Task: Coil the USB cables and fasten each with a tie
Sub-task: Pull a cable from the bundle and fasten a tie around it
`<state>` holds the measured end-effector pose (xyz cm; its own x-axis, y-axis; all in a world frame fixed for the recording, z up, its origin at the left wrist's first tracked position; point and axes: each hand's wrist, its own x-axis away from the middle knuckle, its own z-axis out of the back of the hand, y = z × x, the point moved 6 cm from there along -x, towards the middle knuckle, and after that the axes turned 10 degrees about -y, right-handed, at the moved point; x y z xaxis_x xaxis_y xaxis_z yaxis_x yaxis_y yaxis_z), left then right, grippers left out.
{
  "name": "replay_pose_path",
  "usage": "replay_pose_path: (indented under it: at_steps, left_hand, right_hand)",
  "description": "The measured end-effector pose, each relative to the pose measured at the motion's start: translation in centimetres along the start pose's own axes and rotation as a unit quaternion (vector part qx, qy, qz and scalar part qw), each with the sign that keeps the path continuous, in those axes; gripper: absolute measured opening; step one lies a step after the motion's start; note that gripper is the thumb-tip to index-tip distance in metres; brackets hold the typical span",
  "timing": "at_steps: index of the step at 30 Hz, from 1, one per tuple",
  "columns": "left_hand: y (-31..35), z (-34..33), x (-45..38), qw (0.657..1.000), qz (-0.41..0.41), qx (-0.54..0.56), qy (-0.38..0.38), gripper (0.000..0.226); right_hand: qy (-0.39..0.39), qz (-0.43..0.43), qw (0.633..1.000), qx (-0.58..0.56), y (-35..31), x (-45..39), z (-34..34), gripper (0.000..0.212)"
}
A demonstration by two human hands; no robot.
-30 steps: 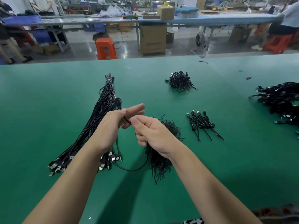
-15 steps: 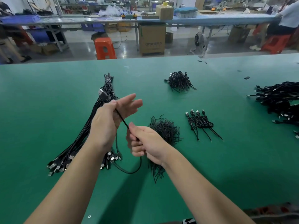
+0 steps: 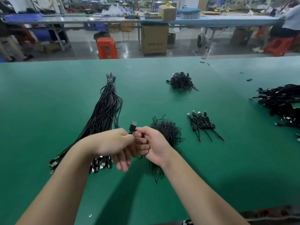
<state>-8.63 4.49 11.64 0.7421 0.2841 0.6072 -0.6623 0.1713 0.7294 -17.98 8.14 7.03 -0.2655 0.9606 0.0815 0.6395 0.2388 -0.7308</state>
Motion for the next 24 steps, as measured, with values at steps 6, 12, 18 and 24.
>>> replay_pose_path:
  at_steps: [6, 12, 18, 24]
  left_hand:
    - [-1.2, 1.9, -1.5, 0.983, -0.054, -0.068, 0.162, 0.046]
    - [-0.3, 2.3, -1.8, 0.921, -0.211, 0.148, 0.293, 0.039]
    - [0.4, 4.3, -1.1, 0.644, -0.357, 0.627, 0.255, 0.043]
    - [1.3, 2.7, 0.2, 0.828, -0.305, 0.470, 0.002, 0.043]
  right_hand:
    - [0.052, 0.013, 0.990, 0.128, -0.4, 0.4, 0.9, 0.028]
    - [0.034, 0.031, 0.996, 0.083, 0.1, 0.3, 0.2, 0.033]
    - [-0.004, -0.003, 1.000, 0.022, 3.0, 0.0, -0.2, 0.035]
    - [-0.018, -0.003, 0.994, -0.110, 3.0, 0.4, 1.2, 0.033]
